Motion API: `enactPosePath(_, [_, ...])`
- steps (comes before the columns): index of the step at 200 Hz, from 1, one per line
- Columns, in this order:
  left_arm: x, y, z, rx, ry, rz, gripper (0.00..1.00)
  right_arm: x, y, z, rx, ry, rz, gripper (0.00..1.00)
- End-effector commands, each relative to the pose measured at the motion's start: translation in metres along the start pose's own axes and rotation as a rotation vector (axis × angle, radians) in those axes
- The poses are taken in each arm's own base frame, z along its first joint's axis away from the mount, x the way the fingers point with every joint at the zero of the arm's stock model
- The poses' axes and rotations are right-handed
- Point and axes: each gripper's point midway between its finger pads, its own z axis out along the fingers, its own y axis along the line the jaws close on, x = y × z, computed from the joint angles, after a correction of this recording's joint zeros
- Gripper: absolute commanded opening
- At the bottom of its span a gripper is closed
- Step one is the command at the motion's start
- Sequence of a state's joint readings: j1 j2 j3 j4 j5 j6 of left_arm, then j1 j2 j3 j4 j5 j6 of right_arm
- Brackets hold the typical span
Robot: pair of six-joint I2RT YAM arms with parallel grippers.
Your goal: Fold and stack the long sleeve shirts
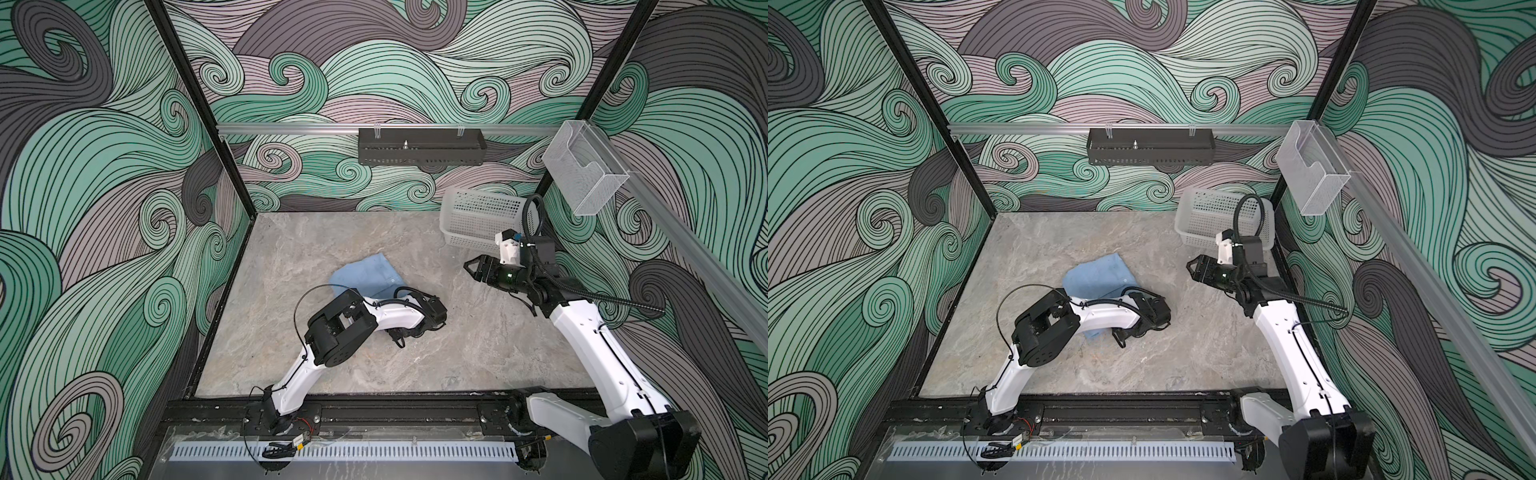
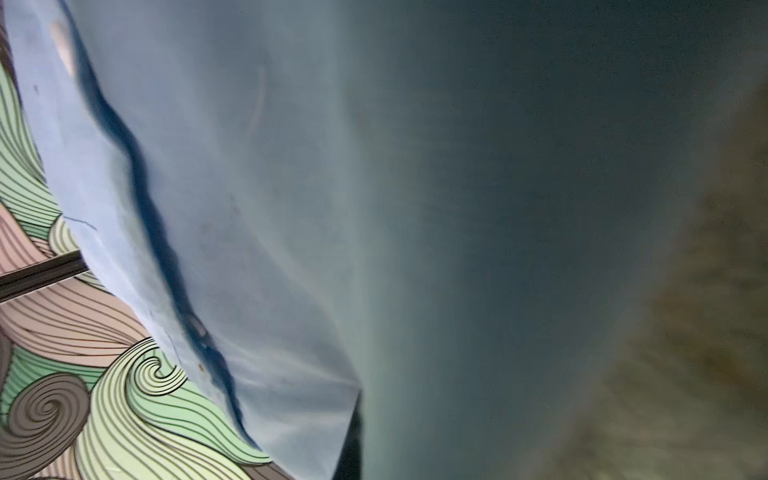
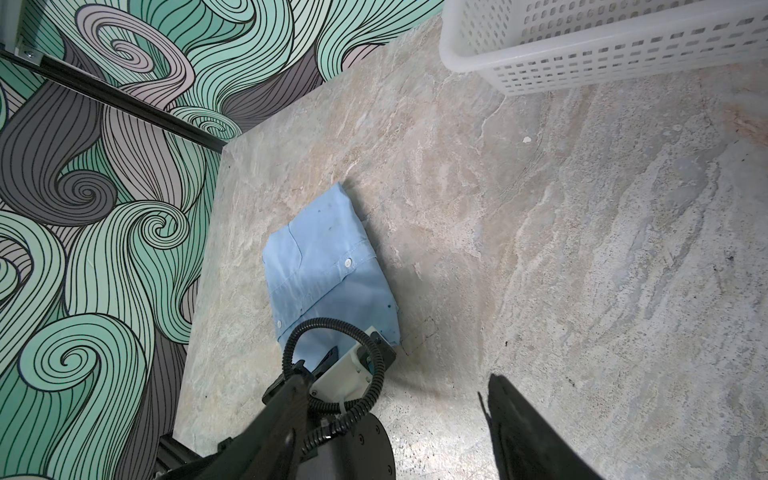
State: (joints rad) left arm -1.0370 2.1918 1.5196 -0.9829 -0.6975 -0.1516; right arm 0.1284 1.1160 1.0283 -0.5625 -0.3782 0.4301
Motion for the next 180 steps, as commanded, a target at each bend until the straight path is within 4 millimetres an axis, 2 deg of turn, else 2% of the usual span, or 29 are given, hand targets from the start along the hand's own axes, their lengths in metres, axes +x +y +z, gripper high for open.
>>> enactPosePath(1, [-0.007, -0.004, -0.019, 0.157, -0.061, -0.047, 0.00, 0.005, -0.003, 0.004, -0.008, 0.014, 0.022, 0.69])
enactPosePath(38, [-0.012, -0.014, -0.062, 0.412, -0.166, -0.005, 0.00, 0.009, -0.005, 0.005, -0.012, 0.021, 0.035, 0.69])
enactPosePath(63, [-0.012, -0.040, -0.115, 0.729, -0.242, 0.048, 0.00, 0.010, -0.004, 0.004, -0.013, 0.023, 0.040, 0.69])
enactPosePath(81, [-0.012, -0.048, -0.160, 0.945, -0.293, 0.051, 0.00, 0.010, -0.004, 0.001, -0.011, 0.017, 0.038, 0.69])
enactPosePath(102, [-0.020, -0.030, -0.212, 1.190, -0.394, -0.035, 0.00, 0.009, -0.002, -0.003, -0.009, 0.009, 0.035, 0.69])
enactPosePath(114, [-0.026, -0.011, -0.228, 1.279, -0.445, -0.112, 0.00, 0.010, -0.002, -0.005, -0.005, 0.010, 0.033, 0.69])
enactPosePath(122, [-0.029, 0.001, -0.232, 1.337, -0.460, -0.157, 0.00, 0.010, -0.002, -0.006, -0.004, 0.008, 0.032, 0.69])
enactPosePath(144, [-0.037, 0.023, -0.225, 1.488, -0.446, -0.271, 0.00, 0.010, -0.001, -0.006, -0.007, 0.012, 0.034, 0.69])
enactPosePath(160, [-0.045, 0.033, -0.206, 1.560, -0.415, -0.371, 0.00, 0.009, -0.001, -0.006, -0.008, 0.012, 0.034, 0.69])
enactPosePath(180, [-0.052, 0.036, -0.167, 1.618, -0.325, -0.489, 0.00, 0.009, -0.001, -0.004, -0.007, 0.018, 0.035, 0.69])
